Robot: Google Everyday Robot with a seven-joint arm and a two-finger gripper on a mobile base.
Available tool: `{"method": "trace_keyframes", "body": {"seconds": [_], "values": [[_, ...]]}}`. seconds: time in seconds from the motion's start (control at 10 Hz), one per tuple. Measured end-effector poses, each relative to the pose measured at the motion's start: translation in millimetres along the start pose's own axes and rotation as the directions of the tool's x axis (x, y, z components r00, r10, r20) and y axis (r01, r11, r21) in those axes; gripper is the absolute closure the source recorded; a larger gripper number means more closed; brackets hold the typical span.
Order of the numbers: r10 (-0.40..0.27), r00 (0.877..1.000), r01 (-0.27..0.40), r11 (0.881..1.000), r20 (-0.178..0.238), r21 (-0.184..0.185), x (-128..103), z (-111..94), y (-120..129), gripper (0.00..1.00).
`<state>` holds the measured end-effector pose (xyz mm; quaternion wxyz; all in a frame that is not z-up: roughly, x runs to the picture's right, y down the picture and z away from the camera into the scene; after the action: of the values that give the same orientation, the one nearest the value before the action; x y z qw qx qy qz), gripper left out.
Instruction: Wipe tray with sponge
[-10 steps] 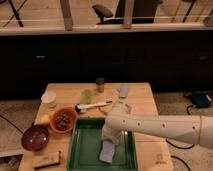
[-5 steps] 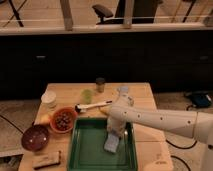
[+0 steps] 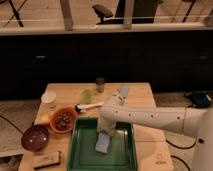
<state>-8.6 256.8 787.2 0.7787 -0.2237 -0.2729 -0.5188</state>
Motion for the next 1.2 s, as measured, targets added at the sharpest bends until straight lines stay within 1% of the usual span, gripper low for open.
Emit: {"method": "trace_keyframes", "body": {"seconds": [0.2,0.3,0.4,0.6,0.7,0.9,1.0,1.2], "values": [[-0.020,1.000,0.020,1.000,0.008,0.004,-17.1,-4.7,16.0,1.00],[-0.009,1.000,0.009,1.000,0.008,0.002,-15.5,-6.5,31.8,1.00],[0.006,1.000,-0.006,1.000,0.003,-0.004,-10.2,-7.6,42.6,1.00],[0.056,0.998,-0.057,0.998,-0.010,-0.019,8.9,-8.2,59.1,1.00],[0.087,0.996,-0.087,0.996,-0.017,-0.029,24.5,-6.2,63.4,1.00],[0.116,0.993,-0.117,0.992,-0.030,-0.037,44.5,-2.2,61.0,1.00],[0.138,0.990,-0.139,0.989,-0.036,-0.040,49.3,-0.2,62.9,1.00],[0.138,0.990,-0.139,0.989,-0.038,-0.042,49.5,0.0,63.1,1.00]]}}
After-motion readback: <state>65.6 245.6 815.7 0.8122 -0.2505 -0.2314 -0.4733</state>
